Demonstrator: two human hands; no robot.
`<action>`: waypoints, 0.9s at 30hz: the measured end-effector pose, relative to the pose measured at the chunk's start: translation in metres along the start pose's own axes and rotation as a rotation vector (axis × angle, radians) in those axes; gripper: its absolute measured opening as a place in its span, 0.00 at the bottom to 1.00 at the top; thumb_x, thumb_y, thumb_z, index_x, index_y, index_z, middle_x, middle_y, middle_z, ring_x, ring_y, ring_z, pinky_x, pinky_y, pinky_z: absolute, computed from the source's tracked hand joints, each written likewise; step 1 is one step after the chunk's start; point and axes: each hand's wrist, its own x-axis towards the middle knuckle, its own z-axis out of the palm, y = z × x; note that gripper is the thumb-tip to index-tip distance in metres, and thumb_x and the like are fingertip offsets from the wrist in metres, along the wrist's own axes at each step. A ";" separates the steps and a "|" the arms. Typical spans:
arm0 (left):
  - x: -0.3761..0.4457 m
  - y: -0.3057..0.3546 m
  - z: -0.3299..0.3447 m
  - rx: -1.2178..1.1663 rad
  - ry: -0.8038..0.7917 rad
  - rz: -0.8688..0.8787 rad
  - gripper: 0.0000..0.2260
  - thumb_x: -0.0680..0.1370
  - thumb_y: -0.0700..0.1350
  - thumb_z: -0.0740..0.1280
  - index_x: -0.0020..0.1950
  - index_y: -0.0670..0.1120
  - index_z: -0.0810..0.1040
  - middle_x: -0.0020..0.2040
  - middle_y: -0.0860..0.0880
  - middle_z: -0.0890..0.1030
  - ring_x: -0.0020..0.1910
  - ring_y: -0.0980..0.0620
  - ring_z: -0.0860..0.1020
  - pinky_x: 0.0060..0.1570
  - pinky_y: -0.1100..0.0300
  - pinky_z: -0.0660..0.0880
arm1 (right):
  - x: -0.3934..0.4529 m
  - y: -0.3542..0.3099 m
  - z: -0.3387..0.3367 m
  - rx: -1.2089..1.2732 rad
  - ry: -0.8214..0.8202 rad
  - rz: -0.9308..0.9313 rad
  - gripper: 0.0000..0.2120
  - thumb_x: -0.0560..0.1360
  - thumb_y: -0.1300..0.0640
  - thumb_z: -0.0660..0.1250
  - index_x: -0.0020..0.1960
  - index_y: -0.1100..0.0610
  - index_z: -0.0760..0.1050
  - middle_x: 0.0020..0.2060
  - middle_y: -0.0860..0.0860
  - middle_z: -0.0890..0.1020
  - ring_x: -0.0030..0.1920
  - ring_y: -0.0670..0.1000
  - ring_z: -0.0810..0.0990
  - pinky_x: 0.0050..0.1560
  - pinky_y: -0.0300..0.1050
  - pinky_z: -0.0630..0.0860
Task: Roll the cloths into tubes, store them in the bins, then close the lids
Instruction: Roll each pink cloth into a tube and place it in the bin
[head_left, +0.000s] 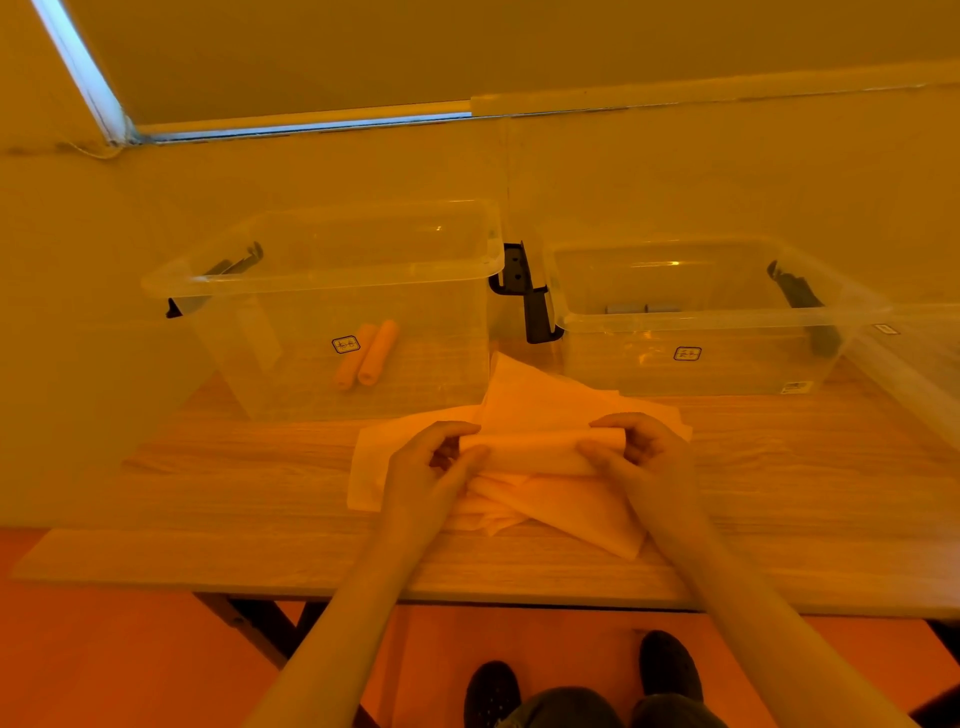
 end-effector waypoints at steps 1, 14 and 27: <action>0.000 0.001 0.000 -0.019 -0.002 0.000 0.13 0.74 0.42 0.72 0.52 0.58 0.78 0.47 0.56 0.81 0.45 0.60 0.78 0.43 0.67 0.75 | 0.000 0.000 0.000 -0.005 0.000 -0.004 0.09 0.70 0.62 0.73 0.49 0.52 0.78 0.48 0.46 0.81 0.46 0.35 0.79 0.44 0.32 0.77; 0.000 -0.002 0.000 -0.022 -0.034 -0.048 0.12 0.74 0.43 0.72 0.55 0.56 0.80 0.50 0.56 0.82 0.47 0.61 0.78 0.45 0.69 0.74 | 0.000 0.000 0.000 -0.035 -0.003 -0.029 0.10 0.69 0.63 0.74 0.48 0.53 0.78 0.47 0.45 0.81 0.46 0.34 0.78 0.44 0.30 0.76; 0.000 -0.005 0.000 -0.006 -0.009 -0.041 0.16 0.72 0.39 0.73 0.56 0.55 0.79 0.48 0.57 0.80 0.44 0.61 0.77 0.43 0.66 0.75 | 0.000 0.002 0.000 -0.047 -0.012 -0.019 0.12 0.70 0.64 0.73 0.50 0.50 0.78 0.50 0.42 0.80 0.47 0.31 0.77 0.45 0.28 0.76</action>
